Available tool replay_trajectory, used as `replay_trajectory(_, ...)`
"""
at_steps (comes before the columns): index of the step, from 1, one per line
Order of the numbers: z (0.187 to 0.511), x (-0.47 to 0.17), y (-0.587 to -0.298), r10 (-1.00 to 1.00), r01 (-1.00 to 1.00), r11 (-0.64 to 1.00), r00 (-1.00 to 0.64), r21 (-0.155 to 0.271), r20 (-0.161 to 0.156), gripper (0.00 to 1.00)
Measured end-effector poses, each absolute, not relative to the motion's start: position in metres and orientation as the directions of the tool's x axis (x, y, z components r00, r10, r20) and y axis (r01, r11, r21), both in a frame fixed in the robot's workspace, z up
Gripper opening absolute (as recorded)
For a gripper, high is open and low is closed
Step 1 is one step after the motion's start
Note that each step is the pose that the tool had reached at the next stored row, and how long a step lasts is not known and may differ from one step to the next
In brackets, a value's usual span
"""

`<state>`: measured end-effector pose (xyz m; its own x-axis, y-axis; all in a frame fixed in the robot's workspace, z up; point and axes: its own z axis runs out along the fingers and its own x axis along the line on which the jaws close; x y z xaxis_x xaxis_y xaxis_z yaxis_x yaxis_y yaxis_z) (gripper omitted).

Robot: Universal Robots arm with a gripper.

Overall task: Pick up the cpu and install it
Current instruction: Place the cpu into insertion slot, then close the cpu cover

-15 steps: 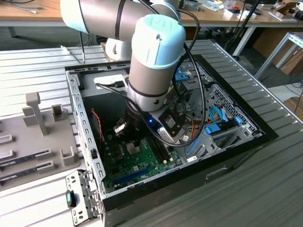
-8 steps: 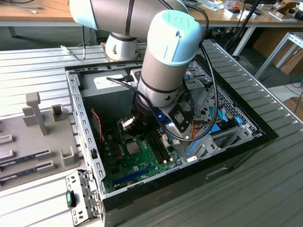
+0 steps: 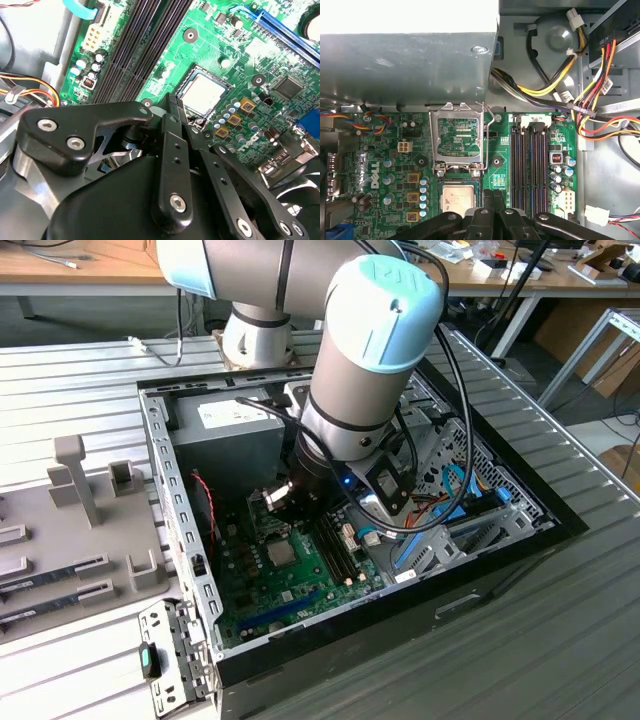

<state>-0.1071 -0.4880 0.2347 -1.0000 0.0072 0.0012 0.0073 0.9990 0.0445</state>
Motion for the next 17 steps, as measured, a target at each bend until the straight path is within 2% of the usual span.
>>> replay_trajectory(17,0.2347,-0.107,-0.4875,0.007,0.007,0.999,-1.0,0.045,0.001,0.11)
